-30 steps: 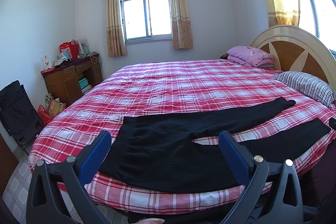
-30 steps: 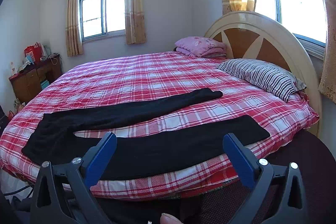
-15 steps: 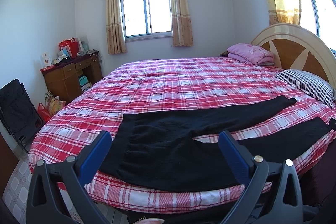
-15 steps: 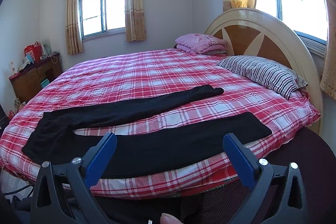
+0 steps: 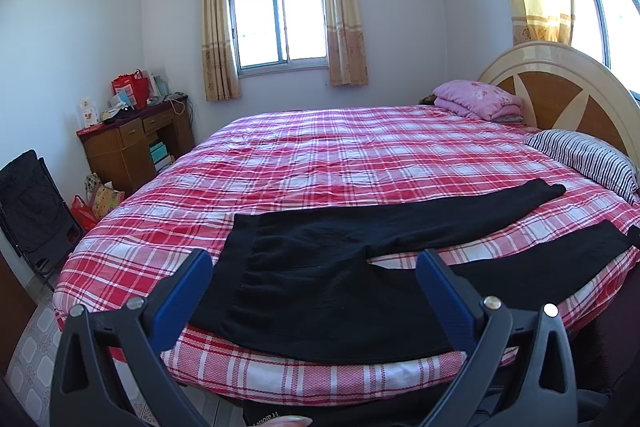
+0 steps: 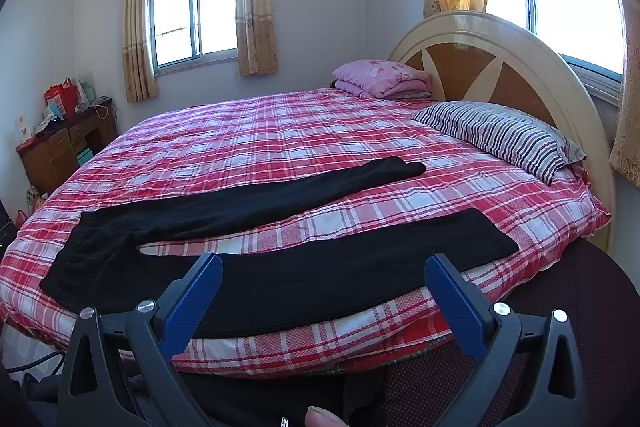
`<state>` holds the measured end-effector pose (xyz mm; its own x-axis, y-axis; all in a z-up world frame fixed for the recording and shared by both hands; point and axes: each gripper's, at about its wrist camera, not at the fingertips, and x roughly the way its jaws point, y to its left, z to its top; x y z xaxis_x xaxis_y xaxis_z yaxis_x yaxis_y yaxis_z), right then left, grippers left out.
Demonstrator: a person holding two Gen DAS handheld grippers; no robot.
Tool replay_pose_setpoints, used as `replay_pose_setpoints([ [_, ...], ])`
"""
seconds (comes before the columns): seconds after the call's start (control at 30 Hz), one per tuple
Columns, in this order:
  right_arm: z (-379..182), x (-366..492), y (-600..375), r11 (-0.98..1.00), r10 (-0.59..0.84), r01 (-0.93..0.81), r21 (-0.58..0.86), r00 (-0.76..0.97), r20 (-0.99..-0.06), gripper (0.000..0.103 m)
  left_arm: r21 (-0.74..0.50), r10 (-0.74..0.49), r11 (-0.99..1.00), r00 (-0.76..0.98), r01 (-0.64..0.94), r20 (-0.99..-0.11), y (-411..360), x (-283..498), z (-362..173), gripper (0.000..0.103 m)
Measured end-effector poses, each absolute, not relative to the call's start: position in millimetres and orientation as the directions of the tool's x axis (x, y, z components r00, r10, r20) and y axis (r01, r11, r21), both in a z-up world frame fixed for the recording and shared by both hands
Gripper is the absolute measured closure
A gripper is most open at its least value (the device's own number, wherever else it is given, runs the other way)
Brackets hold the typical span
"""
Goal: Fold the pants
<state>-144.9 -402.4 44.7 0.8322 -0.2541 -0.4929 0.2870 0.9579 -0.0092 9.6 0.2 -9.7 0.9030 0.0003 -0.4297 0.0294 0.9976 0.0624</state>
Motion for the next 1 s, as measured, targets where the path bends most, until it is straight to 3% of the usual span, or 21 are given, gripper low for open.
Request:
replay_pose_setpoints([
  [1.0,33,-136,-411,0.953,-0.266,0.303,-0.018,0.803,-0.533,0.001,0.073,0.005,0.997,0.887,0.032,-0.461,2,17,-19,0.000],
])
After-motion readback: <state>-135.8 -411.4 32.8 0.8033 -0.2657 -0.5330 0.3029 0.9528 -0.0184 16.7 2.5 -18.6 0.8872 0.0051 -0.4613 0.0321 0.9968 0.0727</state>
